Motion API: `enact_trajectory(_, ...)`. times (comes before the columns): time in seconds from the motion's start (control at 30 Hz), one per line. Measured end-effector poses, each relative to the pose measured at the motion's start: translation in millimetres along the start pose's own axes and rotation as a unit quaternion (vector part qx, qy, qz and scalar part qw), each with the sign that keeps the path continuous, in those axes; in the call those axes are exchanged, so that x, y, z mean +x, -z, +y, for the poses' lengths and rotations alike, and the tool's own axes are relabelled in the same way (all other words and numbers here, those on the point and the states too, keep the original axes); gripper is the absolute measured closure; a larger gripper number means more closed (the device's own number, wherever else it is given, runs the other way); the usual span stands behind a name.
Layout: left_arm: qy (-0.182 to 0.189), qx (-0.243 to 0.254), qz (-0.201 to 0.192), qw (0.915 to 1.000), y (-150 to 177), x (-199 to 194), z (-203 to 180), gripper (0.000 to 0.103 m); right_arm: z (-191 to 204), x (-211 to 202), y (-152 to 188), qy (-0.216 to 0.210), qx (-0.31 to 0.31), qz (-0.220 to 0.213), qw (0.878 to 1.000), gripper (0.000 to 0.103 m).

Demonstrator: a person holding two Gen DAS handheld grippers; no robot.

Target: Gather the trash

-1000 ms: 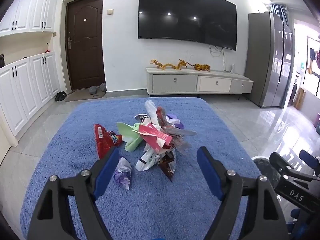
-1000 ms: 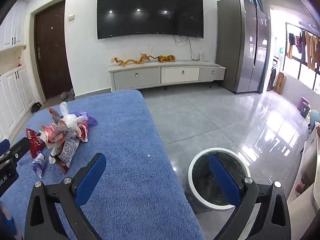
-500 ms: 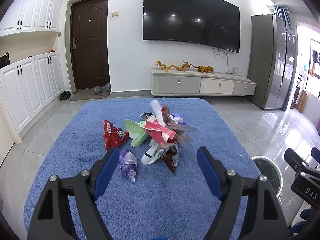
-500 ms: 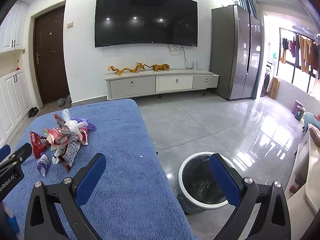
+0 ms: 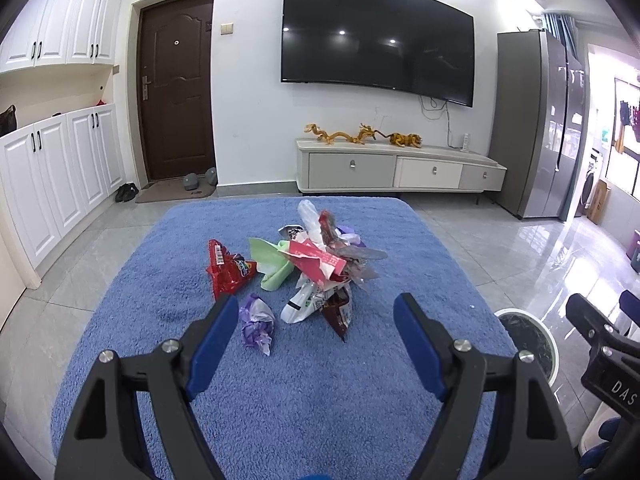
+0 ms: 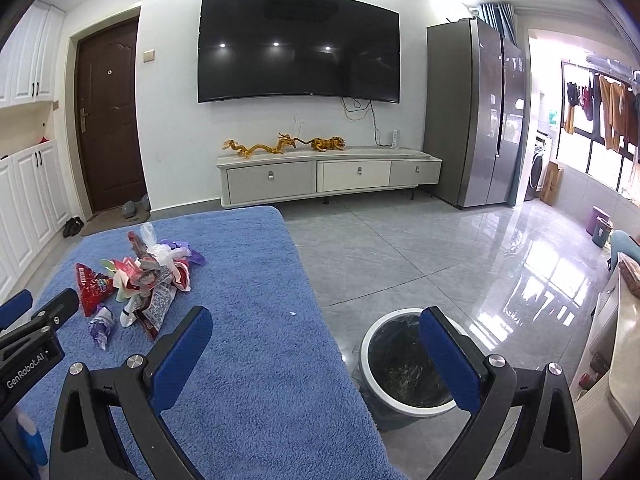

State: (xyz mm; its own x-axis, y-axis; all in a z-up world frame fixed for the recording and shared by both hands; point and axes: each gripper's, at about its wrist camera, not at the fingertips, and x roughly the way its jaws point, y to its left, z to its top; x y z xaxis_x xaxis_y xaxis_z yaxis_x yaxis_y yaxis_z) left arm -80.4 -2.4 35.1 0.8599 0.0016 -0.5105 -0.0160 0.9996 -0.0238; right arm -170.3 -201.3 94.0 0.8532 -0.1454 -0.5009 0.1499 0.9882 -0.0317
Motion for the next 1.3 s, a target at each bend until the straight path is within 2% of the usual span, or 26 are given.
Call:
enact_trajectory(0.33, 0.015, 0.006, -0.012, 0.9998, -1, -10, -1, 0.024, 2, -9, 2, -0.007, 0.003, -0.011, 1.000, 0.000)
enact_trajectory(0.83, 0.060, 0.020, -0.033, 0.9974, 2, -17, -5, 0.024, 5, -8, 6, -0.034, 0.007, -0.022, 0.999, 0.000)
enact_trajectory(1.07, 0.055, 0.021, -0.029, 0.9979, 4, -9, -6, 0.024, 2, -2, 6, -0.044, 0.013, -0.030, 0.999, 0.000)
enact_trajectory(1.3, 0.040, 0.021, -0.031, 0.9985, 2, -4, -7, 0.024, -5, 8, 5, -0.043, 0.026, -0.020, 0.999, 0.000)
